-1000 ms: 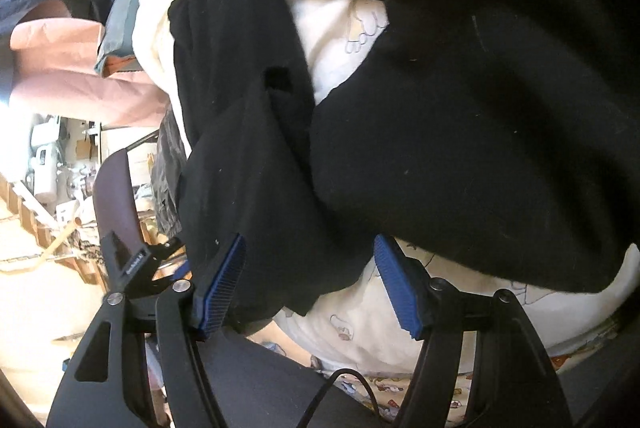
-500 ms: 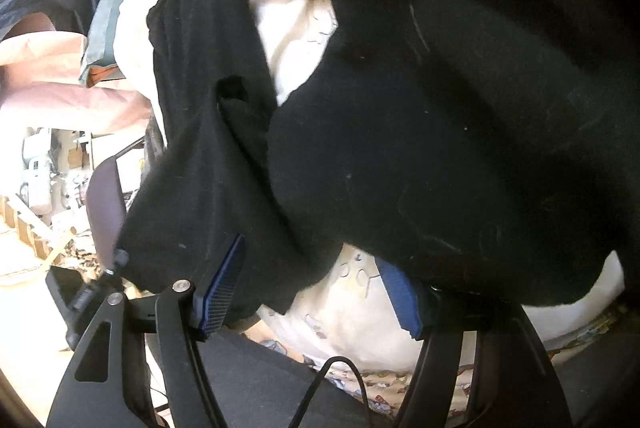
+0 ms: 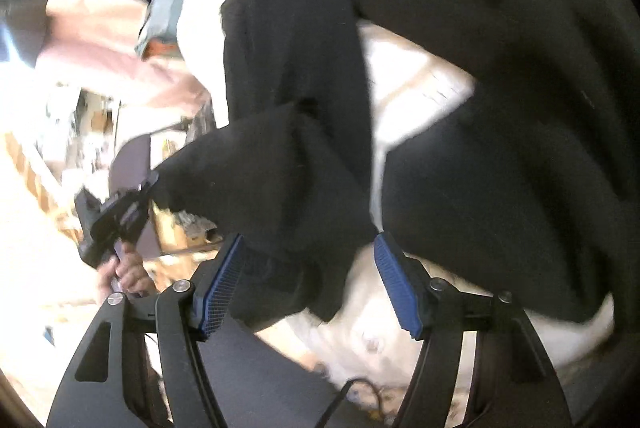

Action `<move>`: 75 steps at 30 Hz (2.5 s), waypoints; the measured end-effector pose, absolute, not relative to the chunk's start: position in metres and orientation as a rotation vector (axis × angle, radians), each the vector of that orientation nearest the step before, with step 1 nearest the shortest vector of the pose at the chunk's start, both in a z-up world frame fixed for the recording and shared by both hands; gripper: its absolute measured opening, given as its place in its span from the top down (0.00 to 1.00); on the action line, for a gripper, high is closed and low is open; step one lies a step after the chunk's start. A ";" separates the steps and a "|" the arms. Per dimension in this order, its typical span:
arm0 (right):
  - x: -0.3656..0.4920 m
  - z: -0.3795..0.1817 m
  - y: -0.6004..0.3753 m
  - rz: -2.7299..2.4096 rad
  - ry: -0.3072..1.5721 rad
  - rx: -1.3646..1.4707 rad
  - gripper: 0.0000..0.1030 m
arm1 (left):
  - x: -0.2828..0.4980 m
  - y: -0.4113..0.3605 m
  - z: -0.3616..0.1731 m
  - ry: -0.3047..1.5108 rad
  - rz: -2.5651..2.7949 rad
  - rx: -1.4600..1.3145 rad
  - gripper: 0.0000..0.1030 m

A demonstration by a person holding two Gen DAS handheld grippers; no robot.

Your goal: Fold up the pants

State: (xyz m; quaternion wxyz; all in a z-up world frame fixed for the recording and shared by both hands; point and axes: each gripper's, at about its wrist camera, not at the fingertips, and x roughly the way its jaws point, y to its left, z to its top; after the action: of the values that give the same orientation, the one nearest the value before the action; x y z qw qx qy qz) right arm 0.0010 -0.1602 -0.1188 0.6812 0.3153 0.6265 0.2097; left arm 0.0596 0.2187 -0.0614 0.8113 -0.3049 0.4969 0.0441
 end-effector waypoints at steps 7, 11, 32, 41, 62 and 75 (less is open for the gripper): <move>0.028 -0.159 -0.112 0.616 1.431 0.493 0.33 | 0.059 0.213 -0.074 1.086 0.080 -0.647 0.96; 0.022 -0.165 -0.109 0.664 1.434 0.499 0.90 | 0.057 0.216 -0.074 1.108 0.070 -0.651 0.96; 0.164 -0.036 -0.197 0.495 1.000 0.803 0.97 | 0.183 0.205 -0.023 1.160 -0.068 -0.716 0.95; 0.229 -0.155 -0.193 0.363 1.222 0.857 0.92 | 0.218 0.209 -0.113 1.180 0.008 -0.753 0.54; 0.180 -0.069 -0.152 0.166 1.169 0.217 0.80 | 0.162 0.133 -0.114 1.236 -0.002 -0.038 0.14; 0.176 -0.152 -0.070 0.493 1.450 0.076 0.81 | 0.185 0.096 -0.154 1.379 -0.070 0.156 0.14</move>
State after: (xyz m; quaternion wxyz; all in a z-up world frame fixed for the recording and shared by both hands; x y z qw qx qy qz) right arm 0.1762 -0.0699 -0.1522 0.7204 0.0342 0.6559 0.2229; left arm 0.1849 0.0964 -0.1536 0.7680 0.0718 0.6355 -0.0321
